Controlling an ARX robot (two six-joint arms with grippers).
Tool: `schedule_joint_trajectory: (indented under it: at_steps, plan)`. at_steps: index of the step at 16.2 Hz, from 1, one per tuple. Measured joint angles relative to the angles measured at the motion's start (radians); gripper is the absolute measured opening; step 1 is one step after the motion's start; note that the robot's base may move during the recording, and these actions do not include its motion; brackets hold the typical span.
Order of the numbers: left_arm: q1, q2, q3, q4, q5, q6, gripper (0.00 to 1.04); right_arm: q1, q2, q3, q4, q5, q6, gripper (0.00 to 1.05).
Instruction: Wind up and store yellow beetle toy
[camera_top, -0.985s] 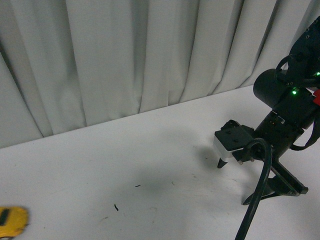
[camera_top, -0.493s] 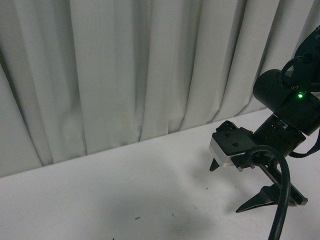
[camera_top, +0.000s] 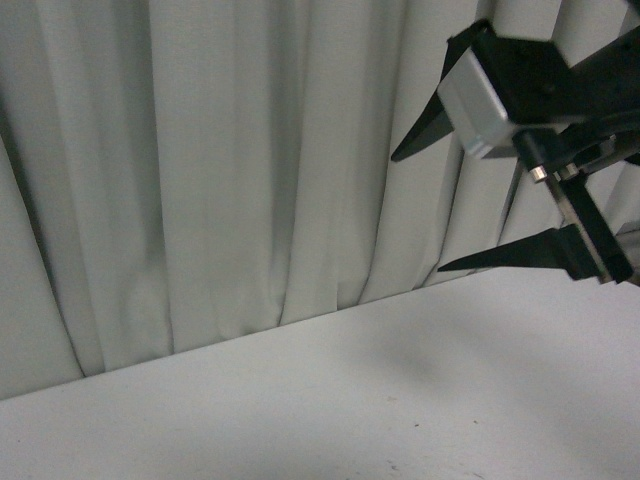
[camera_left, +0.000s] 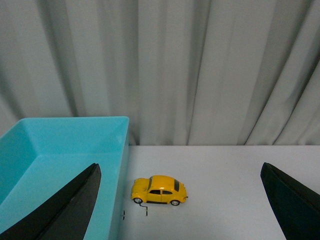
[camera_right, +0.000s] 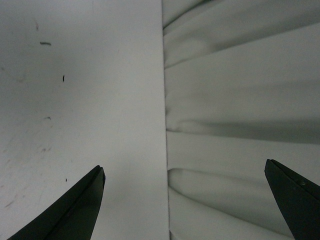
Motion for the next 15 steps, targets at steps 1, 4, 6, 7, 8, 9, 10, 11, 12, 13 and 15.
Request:
schedule_joint_trajectory:
  at_steps: [1, 4, 6, 7, 8, 9, 10, 11, 12, 13, 15]
  plan:
    - [0.0, 0.0, 0.0, 0.0, 0.0, 0.0, 0.98, 0.022, -0.072, -0.059, 0.136, 0.035, 0.069, 0.95]
    - [0.0, 0.0, 0.0, 0.0, 0.0, 0.0, 0.98, 0.164, -0.405, -0.511, 0.853, 0.541, 0.848, 0.63]
    - [0.0, 0.0, 0.0, 0.0, 0.0, 0.0, 0.98, 0.208, -0.58, -0.652, 0.966, 0.655, 1.31, 0.41]
    - [0.0, 0.0, 0.0, 0.0, 0.0, 0.0, 0.98, 0.206, -0.63, -0.702, 0.984, 0.666, 1.511, 0.29]
    - [0.0, 0.0, 0.0, 0.0, 0.001, 0.0, 0.98, 0.206, -0.653, -0.742, 0.987, 0.671, 1.6, 0.18]
    - [0.0, 0.0, 0.0, 0.0, 0.0, 0.0, 0.98, 0.206, -0.666, -0.788, 0.986, 0.671, 1.664, 0.05]
    - [0.0, 0.0, 0.0, 0.0, 0.0, 0.0, 0.98, 0.206, -0.763, -0.864, 0.987, 0.671, 1.715, 0.02]
    - [0.0, 0.0, 0.0, 0.0, 0.0, 0.0, 0.98, 0.206, -0.792, -0.888, 0.98, 0.671, 1.72, 0.02]
    - [0.0, 0.0, 0.0, 0.0, 0.0, 0.0, 0.98, 0.206, -0.819, -0.912, 0.964, 0.671, 1.724, 0.02]
    - [0.0, 0.0, 0.0, 0.0, 0.0, 0.0, 0.98, 0.206, -0.826, -0.918, 0.961, 0.671, 1.724, 0.02]
    - [0.0, 0.0, 0.0, 0.0, 0.0, 0.0, 0.98, 0.206, -0.848, -0.93, 0.954, 0.671, 1.724, 0.02]
